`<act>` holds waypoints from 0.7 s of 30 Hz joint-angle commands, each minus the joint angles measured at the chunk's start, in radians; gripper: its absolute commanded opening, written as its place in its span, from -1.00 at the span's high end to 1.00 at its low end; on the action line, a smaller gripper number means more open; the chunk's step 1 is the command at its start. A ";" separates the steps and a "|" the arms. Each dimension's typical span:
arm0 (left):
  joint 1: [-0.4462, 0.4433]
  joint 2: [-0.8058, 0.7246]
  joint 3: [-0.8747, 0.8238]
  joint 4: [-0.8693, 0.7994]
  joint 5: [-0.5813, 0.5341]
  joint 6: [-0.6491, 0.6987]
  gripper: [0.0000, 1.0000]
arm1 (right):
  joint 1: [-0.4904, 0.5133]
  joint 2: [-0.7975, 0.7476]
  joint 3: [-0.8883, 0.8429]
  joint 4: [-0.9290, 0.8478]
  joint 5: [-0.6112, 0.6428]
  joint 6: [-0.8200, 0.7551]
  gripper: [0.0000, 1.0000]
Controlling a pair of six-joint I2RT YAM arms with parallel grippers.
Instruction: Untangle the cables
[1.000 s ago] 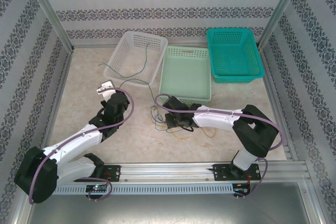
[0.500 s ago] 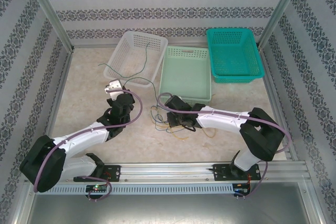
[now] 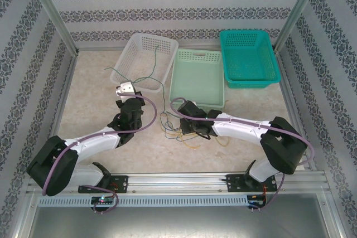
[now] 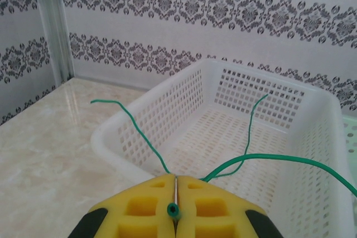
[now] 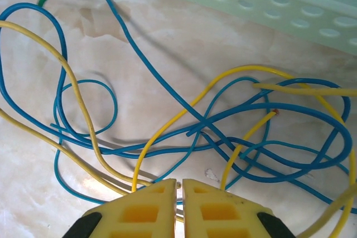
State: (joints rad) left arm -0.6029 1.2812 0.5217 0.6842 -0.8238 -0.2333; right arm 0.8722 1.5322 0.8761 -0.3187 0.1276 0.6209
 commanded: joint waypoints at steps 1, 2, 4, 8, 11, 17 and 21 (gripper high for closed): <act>-0.013 -0.007 0.030 0.110 0.004 0.074 1.00 | -0.010 -0.019 -0.007 -0.017 0.033 -0.016 0.74; -0.014 -0.005 0.032 0.123 0.011 0.084 1.00 | -0.010 -0.019 -0.006 -0.019 0.035 -0.016 0.73; -0.013 -0.007 0.033 0.139 0.027 0.092 1.00 | -0.012 -0.020 0.000 -0.019 0.035 -0.015 0.70; -0.013 -0.056 0.046 0.106 0.041 0.098 1.00 | -0.016 -0.051 0.005 -0.006 0.029 -0.005 0.58; -0.013 -0.117 0.059 0.032 0.069 0.100 1.00 | -0.018 -0.111 0.003 0.022 0.028 -0.010 0.31; -0.011 -0.280 0.047 -0.140 0.165 0.004 1.00 | -0.031 -0.213 0.000 0.086 -0.007 -0.054 -0.29; -0.009 -0.368 0.033 -0.218 0.243 -0.067 1.00 | -0.053 -0.223 0.020 0.107 -0.027 -0.076 -0.44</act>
State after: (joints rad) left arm -0.6029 0.9558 0.5484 0.5762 -0.6601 -0.2245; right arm 0.8368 1.3132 0.8768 -0.2420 0.1223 0.5781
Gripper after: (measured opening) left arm 0.049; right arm 0.705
